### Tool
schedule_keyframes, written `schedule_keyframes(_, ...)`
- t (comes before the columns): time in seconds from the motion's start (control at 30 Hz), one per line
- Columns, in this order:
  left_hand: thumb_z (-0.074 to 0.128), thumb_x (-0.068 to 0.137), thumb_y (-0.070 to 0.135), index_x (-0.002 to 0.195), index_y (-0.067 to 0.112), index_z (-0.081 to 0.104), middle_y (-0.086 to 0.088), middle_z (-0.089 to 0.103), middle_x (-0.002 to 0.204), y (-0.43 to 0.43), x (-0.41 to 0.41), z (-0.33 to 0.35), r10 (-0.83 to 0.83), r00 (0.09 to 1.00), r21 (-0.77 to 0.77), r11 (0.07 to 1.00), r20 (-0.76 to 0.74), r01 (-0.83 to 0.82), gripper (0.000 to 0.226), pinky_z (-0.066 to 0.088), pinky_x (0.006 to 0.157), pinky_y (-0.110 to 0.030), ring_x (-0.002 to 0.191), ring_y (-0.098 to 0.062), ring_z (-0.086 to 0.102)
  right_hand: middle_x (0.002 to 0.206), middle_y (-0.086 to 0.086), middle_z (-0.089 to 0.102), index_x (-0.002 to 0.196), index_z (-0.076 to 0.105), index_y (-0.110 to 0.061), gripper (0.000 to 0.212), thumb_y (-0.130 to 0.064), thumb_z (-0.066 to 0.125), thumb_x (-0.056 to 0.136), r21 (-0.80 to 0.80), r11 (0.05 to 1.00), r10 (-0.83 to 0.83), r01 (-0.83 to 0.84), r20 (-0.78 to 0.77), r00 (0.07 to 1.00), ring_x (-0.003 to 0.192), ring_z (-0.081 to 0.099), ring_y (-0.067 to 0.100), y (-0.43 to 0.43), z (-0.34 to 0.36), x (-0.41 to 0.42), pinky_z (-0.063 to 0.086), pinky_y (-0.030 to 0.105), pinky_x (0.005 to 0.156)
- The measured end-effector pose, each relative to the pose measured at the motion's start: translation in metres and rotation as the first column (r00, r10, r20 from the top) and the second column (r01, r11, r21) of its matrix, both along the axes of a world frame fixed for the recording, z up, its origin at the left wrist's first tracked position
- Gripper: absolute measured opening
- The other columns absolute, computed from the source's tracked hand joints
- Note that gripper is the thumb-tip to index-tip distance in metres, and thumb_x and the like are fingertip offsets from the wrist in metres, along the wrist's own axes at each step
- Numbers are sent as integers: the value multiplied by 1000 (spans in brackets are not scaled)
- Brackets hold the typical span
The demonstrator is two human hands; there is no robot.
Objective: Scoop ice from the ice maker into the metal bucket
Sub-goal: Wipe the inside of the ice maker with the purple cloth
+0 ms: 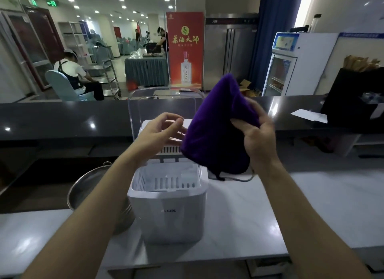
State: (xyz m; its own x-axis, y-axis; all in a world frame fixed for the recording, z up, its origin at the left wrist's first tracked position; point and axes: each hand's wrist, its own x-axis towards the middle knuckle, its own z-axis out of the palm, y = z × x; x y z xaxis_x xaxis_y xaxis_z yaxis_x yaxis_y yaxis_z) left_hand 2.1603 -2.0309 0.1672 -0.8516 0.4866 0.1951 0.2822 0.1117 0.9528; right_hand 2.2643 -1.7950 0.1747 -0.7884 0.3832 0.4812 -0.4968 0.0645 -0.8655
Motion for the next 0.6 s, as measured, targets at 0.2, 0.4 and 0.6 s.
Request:
schedule_keyframes(0.2,64,107,18,117,11,70,-10,80,99,-53,-26,-19,168,983,-112,978,-72,-175,13,67,85,-41,92,-31,78,138,3,60,143,67,-21,70,17,61,85,583,692,-247,425,-362,899,125,55,26,0,-6,-28,55,42,99)
schedule_keyframes(0.4,67,105,24,106,28,74,4,78,93,-72,-35,-61,160,972,-279,938,-171,-204,8,64,84,-40,90,-14,75,129,4,60,141,70,-29,75,15,66,80,780,502,-412,375,-166,896,114,50,25,-10,-82,-45,50,41,100)
schedule_keyframes(0.6,72,102,28,103,37,75,13,77,97,-59,-38,-88,82,963,-331,929,-255,-167,10,63,91,-41,95,-5,72,129,-3,49,159,42,-40,66,-42,68,98,736,646,-449,202,153,880,115,50,17,-34,-125,-38,56,39,92)
